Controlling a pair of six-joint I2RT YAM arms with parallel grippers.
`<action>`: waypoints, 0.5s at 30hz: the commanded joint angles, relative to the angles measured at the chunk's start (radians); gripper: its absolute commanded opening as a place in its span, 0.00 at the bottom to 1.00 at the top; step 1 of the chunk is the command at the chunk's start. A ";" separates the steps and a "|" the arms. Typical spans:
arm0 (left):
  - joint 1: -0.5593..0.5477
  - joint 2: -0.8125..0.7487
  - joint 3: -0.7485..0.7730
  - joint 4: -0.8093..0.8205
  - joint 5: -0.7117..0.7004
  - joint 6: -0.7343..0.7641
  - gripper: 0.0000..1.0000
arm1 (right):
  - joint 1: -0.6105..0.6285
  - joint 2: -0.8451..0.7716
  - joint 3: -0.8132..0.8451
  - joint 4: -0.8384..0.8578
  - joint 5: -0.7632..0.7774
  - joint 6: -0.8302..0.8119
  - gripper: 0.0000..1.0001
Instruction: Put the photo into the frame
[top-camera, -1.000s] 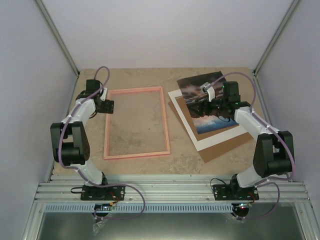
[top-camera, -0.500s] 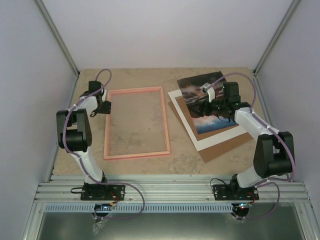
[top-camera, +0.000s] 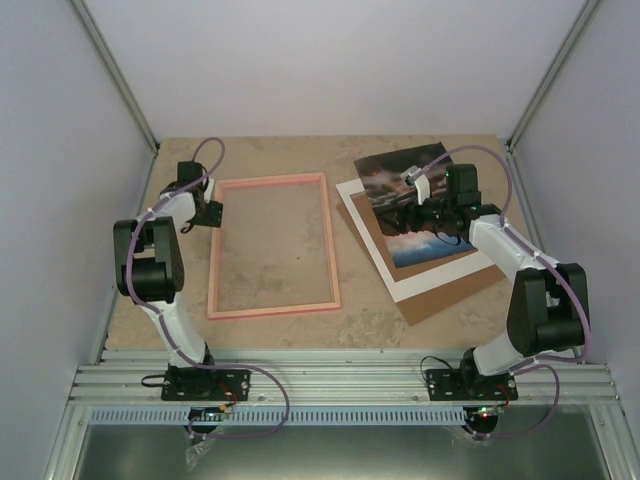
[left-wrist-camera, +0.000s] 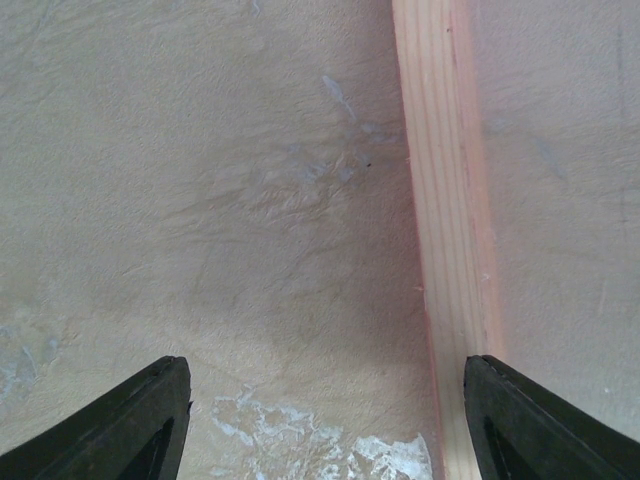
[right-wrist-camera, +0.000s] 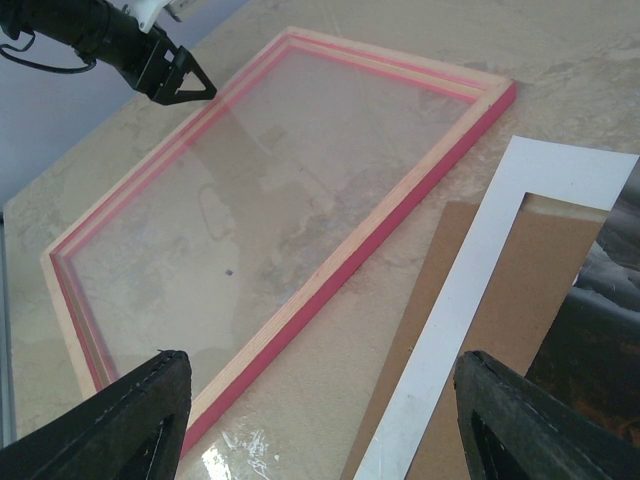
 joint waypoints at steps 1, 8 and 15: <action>0.005 0.000 -0.006 0.004 -0.012 0.031 0.78 | 0.003 -0.023 -0.011 0.007 0.008 -0.013 0.73; 0.004 -0.105 0.007 -0.001 -0.012 0.044 0.78 | 0.004 -0.032 -0.017 0.012 0.000 -0.007 0.73; 0.006 -0.101 0.004 -0.019 0.013 0.063 0.79 | 0.003 -0.033 -0.018 0.016 -0.003 -0.003 0.73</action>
